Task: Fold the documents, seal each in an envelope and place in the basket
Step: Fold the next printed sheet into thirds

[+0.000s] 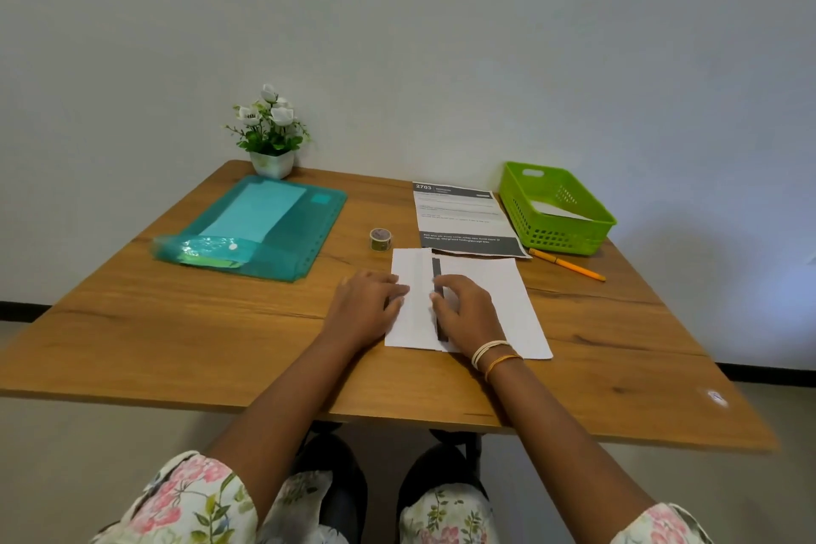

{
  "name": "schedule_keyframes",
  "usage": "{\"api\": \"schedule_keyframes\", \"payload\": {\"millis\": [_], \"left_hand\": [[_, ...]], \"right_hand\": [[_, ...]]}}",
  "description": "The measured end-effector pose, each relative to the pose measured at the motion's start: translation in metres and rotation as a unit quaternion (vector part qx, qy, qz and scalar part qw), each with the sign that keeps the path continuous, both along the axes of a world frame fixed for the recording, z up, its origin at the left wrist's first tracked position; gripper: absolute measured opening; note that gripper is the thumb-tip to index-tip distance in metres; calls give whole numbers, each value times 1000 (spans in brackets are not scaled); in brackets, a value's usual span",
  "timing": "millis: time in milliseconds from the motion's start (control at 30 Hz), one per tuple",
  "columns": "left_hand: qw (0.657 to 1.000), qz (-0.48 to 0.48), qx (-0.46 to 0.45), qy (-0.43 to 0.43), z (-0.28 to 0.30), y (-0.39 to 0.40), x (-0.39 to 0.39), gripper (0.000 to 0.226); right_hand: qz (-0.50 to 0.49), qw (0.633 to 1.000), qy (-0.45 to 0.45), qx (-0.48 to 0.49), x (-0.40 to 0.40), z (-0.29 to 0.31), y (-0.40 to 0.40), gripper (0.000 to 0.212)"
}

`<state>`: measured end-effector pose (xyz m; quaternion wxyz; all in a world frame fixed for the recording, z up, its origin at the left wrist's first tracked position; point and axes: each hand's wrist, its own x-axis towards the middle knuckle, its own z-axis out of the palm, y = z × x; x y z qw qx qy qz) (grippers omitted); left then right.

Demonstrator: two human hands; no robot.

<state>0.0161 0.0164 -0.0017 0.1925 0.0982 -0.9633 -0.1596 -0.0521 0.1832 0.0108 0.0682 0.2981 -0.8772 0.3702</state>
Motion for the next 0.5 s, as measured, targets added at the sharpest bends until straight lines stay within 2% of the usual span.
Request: {"api": "schedule_keyframes", "payload": {"millis": [100,267,367,500], "left_hand": [[999,12,2,-33,-3,-2,-2,36],[998,2,32,-51,-1,-2,1,39],[996,8,81,-25,3,-2,2,40],[992,25,120,1,1,-2,6,37]], "right_hand": [[80,994,1,77,14,-2,-2,51],[121,977,16,174,20,-2,-5,80],[134,980,6,149,17,-1,-4,74],[147,982,77,87,24,-6,-1,46]]}}
